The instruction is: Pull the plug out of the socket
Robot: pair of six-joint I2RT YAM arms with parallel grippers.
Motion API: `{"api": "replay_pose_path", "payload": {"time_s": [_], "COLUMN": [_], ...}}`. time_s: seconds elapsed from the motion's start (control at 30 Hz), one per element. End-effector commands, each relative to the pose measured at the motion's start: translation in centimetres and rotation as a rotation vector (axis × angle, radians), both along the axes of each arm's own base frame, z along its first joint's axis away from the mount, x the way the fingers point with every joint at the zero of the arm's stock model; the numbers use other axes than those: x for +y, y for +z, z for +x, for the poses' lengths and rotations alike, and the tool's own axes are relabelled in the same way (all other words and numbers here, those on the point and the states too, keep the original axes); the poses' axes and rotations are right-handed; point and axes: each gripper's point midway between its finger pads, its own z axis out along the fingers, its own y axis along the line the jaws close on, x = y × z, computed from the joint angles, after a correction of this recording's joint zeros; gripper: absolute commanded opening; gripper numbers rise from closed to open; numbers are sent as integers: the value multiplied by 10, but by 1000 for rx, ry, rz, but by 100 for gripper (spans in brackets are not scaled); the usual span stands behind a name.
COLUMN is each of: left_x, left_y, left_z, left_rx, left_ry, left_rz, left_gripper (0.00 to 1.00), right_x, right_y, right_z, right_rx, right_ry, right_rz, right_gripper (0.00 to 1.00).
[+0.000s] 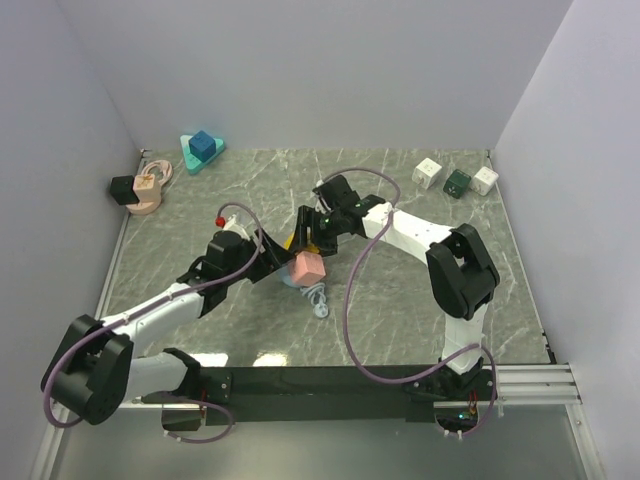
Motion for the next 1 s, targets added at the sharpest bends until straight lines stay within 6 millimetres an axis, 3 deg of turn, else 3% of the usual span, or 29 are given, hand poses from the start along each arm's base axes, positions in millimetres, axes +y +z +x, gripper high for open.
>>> {"api": "replay_pose_path", "payload": {"time_s": [0.0,0.2,0.33,0.37,0.43,0.5,0.6,0.73,0.77,0.87,0.97], "left_x": [-13,-20,-20,-19,-19,-15,3,21,23,23,19], "left_y": [-12,-22,-30,-34,-37,-47,-64,-76,-79,-89,-95], "left_z": [-9,-12,-11,-11,-9,-11,-11,-13,-14,-19,-21], "left_rx": [14,24,32,40,42,77,134,149,154,179,194], "left_ry": [-72,-109,-119,-119,-119,-108,-45,0,3,-10,-24], "left_rz": [4,21,51,57,70,103,202,287,297,301,284], "left_gripper": [71,37,28,24,4,1,1,1,1,1,1], "right_x": [26,32,37,37,39,37,12,-45,-64,-90,-95], "right_y": [68,80,88,89,89,91,90,95,98,104,93], "right_z": [-5,-4,-7,-8,-11,-9,-1,16,30,42,45], "right_rx": [-45,-21,-7,2,15,-9,-38,-41,-59,-63,-31], "right_ry": [36,36,55,55,71,90,74,12,-24,-42,-67], "right_rz": [233,298,345,354,363,344,262,159,151,141,111], "right_gripper": [0,0,0,0,0,0,0,0,0,0,0]}}
